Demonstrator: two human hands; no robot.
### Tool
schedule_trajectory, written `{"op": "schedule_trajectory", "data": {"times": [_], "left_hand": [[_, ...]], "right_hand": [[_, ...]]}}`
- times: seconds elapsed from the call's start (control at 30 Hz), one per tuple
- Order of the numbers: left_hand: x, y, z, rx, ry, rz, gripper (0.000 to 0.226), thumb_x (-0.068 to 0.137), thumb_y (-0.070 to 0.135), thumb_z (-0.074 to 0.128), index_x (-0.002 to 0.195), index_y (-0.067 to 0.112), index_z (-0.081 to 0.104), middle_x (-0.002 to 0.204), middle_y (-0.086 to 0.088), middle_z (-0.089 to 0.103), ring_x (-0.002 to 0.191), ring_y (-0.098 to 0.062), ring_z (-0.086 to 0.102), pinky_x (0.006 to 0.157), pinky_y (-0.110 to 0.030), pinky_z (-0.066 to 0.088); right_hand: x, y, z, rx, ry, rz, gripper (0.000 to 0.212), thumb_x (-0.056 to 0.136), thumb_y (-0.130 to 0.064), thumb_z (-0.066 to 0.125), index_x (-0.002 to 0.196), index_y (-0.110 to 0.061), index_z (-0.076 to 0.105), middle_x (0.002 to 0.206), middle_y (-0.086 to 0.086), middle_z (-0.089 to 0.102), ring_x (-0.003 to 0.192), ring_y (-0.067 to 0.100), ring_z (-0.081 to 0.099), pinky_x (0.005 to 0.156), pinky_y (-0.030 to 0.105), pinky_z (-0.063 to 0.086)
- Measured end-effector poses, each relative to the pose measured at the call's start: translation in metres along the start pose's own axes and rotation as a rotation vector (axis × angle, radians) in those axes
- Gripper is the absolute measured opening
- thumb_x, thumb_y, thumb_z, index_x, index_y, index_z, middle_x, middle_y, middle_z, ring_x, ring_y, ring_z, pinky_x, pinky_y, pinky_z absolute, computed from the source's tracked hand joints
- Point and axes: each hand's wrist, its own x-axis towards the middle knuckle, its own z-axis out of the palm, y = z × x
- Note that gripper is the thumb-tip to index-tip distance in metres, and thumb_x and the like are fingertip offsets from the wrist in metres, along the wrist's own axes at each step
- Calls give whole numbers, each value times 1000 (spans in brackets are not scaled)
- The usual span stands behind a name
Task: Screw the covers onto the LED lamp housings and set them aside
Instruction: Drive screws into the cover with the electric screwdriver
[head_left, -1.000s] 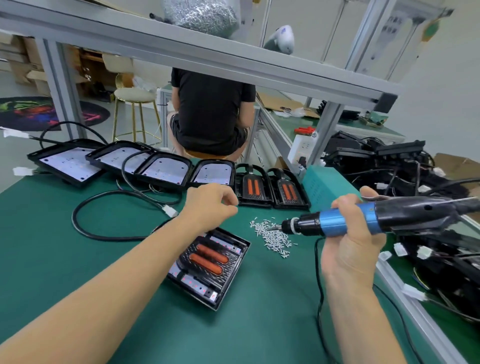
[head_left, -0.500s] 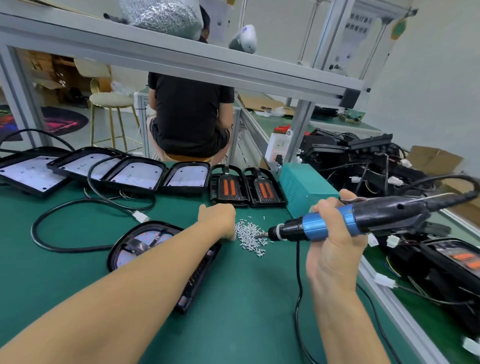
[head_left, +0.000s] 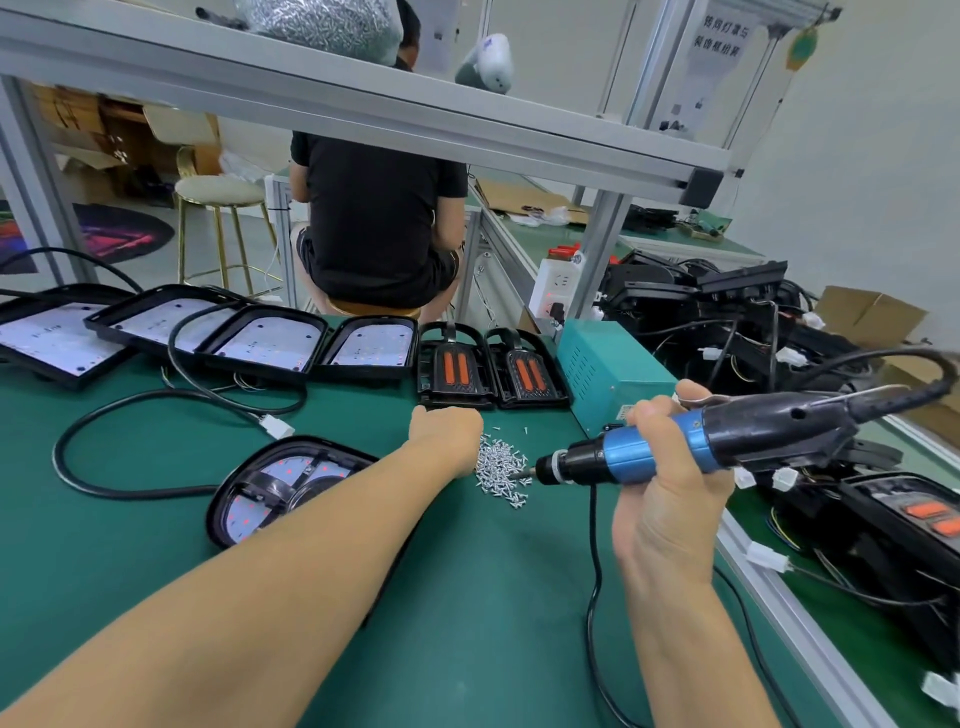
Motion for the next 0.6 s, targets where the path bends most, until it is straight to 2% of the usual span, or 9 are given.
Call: {"op": "schedule_trajectory", "data": {"times": [0.07,0.13,0.2,0.23,0.3,0.37,0.47,0.6], "left_hand": [[-3,1,0,43,-22,38,32,88,-2,46,64,15,32,63,0,39,56,-17,32,94,-39,33],[-7,3,-6,-10,-13,46,32,88,-5,43,63,13,32,64,-5,39,57,-18,34,77,-37,40],[-11,3,-18,-184,19,37,28,87,-5,42,62,7,39,67,-15,48,64,-24,45,69,-38,47],[-13,0,-25,-310,42,34,23,85,-5,43,65,3,50,69,-15,55,68,-26,52,69,-37,50],[-21,-12,-37,-578,86,36,17,82,0,52,74,3,67,72,-6,67,68,-20,60,64,-28,52],[-40,-31,-44,-808,121,62,12,79,4,64,74,11,71,64,2,67,59,-10,58,57,-20,49],[-74,-63,-43,-1090,131,116,14,77,3,73,74,16,73,62,4,68,56,-4,58,57,-14,48],[-110,-90,-32,-1306,111,68,15,76,0,74,83,13,74,68,-4,71,59,-9,61,60,-15,49]], "right_hand": [[0,0,1,-18,6,-11,36,80,8,66,100,-20,56,72,-8,58,79,15,54,92,37,47],[0,-1,1,-24,13,-8,35,83,11,62,100,-19,57,73,-7,57,80,17,54,95,43,45],[1,-2,0,-15,13,0,34,83,10,62,100,-19,57,74,-6,57,81,18,52,96,44,44],[1,-3,0,-8,8,3,34,84,10,61,100,-19,57,75,-5,56,80,17,52,96,42,44],[1,-6,-1,11,-4,11,33,84,9,60,100,-20,56,75,-5,55,77,15,54,94,39,43],[1,-9,-1,36,-22,28,33,85,8,59,100,-21,54,74,-5,55,75,12,56,90,36,44],[1,-12,4,102,-63,66,30,87,6,55,98,-22,54,72,-7,55,72,11,56,83,32,44],[-5,-11,20,198,-106,136,30,87,5,56,98,-23,54,73,-6,53,69,10,55,73,25,49]]}}
